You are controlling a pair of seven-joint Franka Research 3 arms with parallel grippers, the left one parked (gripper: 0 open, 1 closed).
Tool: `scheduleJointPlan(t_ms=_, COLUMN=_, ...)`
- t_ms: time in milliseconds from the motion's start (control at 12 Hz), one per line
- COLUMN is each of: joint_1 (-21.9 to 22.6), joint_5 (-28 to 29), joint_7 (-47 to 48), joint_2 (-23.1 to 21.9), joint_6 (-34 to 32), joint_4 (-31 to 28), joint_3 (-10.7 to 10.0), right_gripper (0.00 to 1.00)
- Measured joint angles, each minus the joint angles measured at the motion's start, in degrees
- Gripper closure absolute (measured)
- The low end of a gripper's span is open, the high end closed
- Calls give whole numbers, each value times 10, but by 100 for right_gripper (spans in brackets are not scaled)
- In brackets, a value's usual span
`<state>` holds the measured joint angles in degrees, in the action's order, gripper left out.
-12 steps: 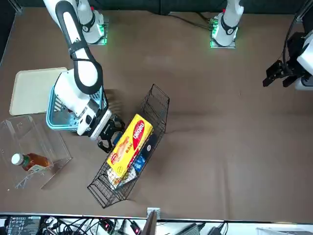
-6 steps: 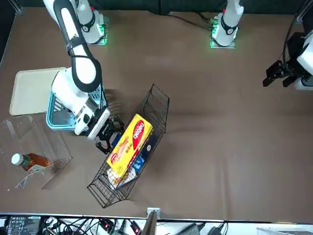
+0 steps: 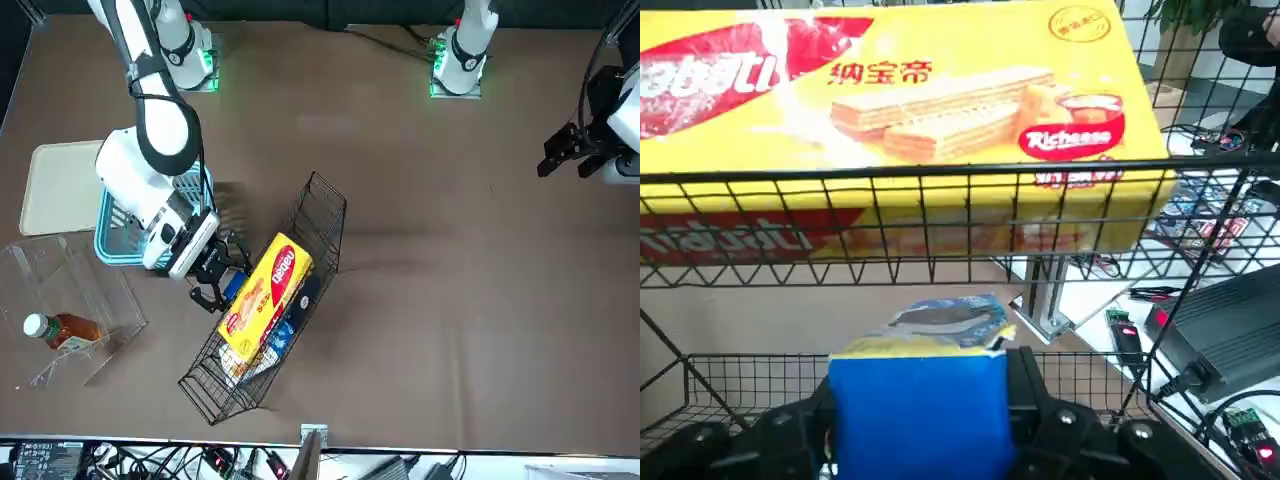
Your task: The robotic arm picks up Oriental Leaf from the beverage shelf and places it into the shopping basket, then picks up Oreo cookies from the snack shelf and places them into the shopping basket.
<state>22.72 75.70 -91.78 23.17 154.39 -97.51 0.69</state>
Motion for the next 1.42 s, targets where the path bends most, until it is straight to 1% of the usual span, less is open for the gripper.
scheduleJointPlan(t_ms=333, joint_1=0, joint_5=0, joint_7=0, joint_2=-6, joint_6=2, joint_4=-1, joint_3=0, right_gripper=36)
scheduleJointPlan(t_ms=583, joint_1=-1, joint_5=0, joint_7=0, joint_2=-31, joint_6=6, joint_4=-22, joint_3=-4, right_gripper=38)
scheduleJointPlan(t_ms=750, joint_1=-6, joint_5=2, joint_7=0, joint_2=-68, joint_6=11, joint_4=-61, joint_3=-8, right_gripper=39)
scheduleJointPlan(t_ms=833, joint_1=-16, joint_5=4, joint_7=0, joint_2=-114, joint_6=14, joint_4=-110, joint_3=-10, right_gripper=39)
scheduleJointPlan(t_ms=1083, joint_1=-28, joint_5=5, joint_7=0, joint_2=-185, joint_6=16, joint_4=-177, joint_3=-10, right_gripper=40)
scheduleJointPlan(t_ms=1250, joint_1=-33, joint_5=5, joint_7=0, joint_2=-220, joint_6=16, joint_4=-207, joint_3=-10, right_gripper=41)
scheduleJointPlan(t_ms=1417, joint_1=-35, joint_5=5, joint_7=0, joint_2=-243, joint_6=16, joint_4=-224, joint_3=-10, right_gripper=44)
